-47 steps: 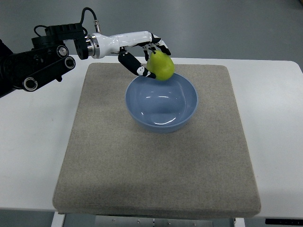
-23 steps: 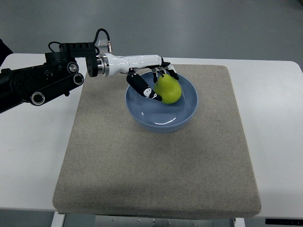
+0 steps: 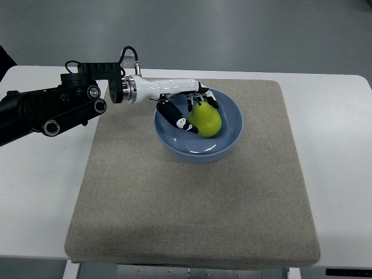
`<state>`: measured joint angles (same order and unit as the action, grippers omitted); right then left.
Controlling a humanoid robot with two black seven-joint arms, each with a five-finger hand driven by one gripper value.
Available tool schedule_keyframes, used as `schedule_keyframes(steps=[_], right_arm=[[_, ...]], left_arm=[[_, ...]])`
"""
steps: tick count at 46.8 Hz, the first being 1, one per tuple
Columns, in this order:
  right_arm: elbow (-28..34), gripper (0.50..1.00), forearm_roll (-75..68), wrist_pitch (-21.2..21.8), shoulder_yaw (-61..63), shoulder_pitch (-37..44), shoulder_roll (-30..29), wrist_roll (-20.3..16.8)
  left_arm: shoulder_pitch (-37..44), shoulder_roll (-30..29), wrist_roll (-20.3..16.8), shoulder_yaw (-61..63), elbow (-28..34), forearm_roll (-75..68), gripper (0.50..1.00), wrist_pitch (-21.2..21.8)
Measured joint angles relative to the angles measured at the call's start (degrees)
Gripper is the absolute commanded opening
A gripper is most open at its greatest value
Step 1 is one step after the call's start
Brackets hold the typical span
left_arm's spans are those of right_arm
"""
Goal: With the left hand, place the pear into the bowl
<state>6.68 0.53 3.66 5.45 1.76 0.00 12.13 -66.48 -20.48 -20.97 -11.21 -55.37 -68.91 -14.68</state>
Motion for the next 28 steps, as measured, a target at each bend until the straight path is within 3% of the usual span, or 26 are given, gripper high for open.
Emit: schedule_keyframes(steps=[7,11,28], right_arm=[[0.0,0.926,0.0,0.0,0.0,0.0,0.0,0.0],[0.0,0.926,0.0,0.0,0.0,0.0,0.0,0.0],[0.0,0.926,0.0,0.0,0.0,0.0,0.0,0.0]], left_arm=[[0.2,0.1,0.0,-0.1,0.0,0.6,0.821,0.0],[1.0,0.1,-0.1,-0.2,-0.1,0.6,0.881,0.0],[1.7,0.1,0.0,-0.6,-0.1,0.8,0.881,0.0]])
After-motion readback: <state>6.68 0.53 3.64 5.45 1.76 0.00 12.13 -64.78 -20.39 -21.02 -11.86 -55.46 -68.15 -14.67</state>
